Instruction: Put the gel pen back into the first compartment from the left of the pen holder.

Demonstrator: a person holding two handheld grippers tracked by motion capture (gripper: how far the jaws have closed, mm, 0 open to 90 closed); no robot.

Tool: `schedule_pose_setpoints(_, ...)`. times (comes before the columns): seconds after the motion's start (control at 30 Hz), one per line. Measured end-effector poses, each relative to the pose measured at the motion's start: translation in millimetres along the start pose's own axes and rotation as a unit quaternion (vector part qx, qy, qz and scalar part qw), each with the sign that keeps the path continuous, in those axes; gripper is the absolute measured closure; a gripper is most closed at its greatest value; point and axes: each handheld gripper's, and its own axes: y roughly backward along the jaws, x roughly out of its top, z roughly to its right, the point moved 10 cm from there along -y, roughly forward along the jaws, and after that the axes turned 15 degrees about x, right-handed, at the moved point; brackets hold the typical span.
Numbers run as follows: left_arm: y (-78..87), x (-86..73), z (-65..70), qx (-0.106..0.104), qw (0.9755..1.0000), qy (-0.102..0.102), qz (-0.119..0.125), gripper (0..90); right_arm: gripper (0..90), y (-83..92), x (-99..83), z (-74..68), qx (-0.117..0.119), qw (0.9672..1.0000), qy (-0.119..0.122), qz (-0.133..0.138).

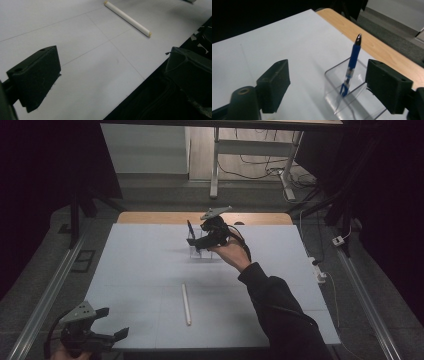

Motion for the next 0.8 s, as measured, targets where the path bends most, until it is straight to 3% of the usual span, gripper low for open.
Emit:
schedule_pose_setpoints(0.17,-0.2,-0.1,0.2,0.000,1.0000,0.000,-0.001,0.0,13.1,4.2,-10.9,-16.0,0.019,0.9997,-0.003,-0.013)
schedule_pose_setpoints(0.43,-0.3,-0.1,-0.3,0.001,1.0000,-0.002,-0.001,0.0,4.4,10.3,-27.7,-36.9,0.026,0.9995,-0.007,-0.019)
schedule_pose_setpoints(0.8,-0.4,0.1,-0.2,0.002,1.0000,0.000,-0.001,0.0,0.3,23.9,-51.0,-52.1,0.026,0.9993,-0.004,-0.027)
